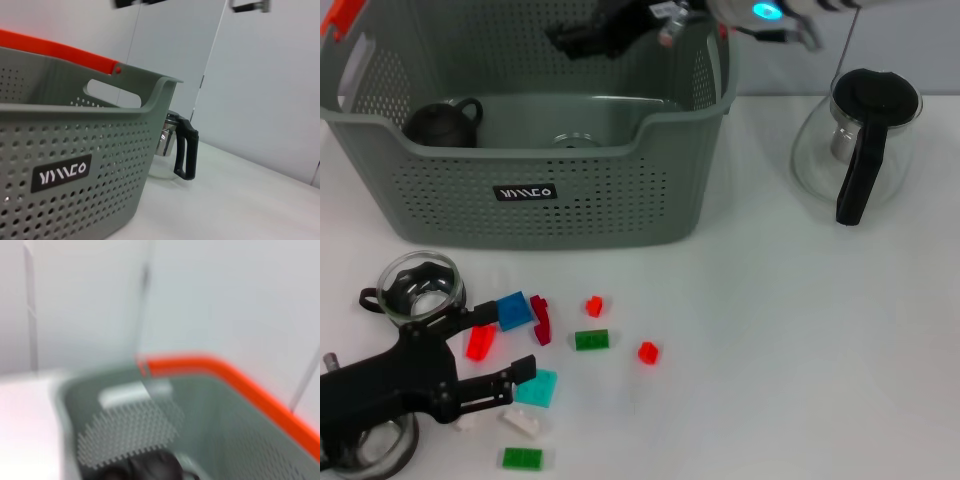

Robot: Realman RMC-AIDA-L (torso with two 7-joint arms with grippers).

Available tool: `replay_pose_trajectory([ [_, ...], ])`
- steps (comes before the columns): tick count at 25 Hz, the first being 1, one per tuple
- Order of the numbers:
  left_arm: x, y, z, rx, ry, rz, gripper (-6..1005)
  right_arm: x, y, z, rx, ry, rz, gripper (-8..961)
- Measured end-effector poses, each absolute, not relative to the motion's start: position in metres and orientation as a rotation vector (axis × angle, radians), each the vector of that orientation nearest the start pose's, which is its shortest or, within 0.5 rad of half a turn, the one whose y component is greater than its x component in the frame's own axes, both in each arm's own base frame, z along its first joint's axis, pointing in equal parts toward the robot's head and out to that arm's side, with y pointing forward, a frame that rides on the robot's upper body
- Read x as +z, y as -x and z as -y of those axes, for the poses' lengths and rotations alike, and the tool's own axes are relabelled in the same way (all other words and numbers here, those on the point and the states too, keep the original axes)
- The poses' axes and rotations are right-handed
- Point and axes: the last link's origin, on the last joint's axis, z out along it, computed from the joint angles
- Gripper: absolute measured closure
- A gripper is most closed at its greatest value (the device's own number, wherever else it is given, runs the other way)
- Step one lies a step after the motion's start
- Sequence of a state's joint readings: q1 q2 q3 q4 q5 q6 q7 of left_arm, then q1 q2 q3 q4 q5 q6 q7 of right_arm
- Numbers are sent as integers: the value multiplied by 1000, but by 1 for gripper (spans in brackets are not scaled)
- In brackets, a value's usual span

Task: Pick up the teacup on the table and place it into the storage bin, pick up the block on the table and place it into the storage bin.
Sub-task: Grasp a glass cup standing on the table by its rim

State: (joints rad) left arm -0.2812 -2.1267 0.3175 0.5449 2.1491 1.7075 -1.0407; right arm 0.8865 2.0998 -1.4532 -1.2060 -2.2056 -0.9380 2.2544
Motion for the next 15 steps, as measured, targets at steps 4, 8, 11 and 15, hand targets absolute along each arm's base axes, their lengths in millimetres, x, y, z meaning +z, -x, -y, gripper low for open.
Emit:
replay_pose_trajectory([
  [4, -1, 337, -225, -825, 2504, 689, 69, -10, -25, -393, 467, 2670, -138, 255],
  [8, 11, 340, -221, -827, 2494, 665, 69, -6, -49, -360, 614, 2784, -125, 254],
  [11, 22, 341, -213, -824, 2505, 632, 69, -8, -71, -343, 653, 2866, -123, 253],
  [15, 37, 346, -199, -773, 2543, 596, 69, -19, -93, -337, 610, 2929, -185, 252],
])
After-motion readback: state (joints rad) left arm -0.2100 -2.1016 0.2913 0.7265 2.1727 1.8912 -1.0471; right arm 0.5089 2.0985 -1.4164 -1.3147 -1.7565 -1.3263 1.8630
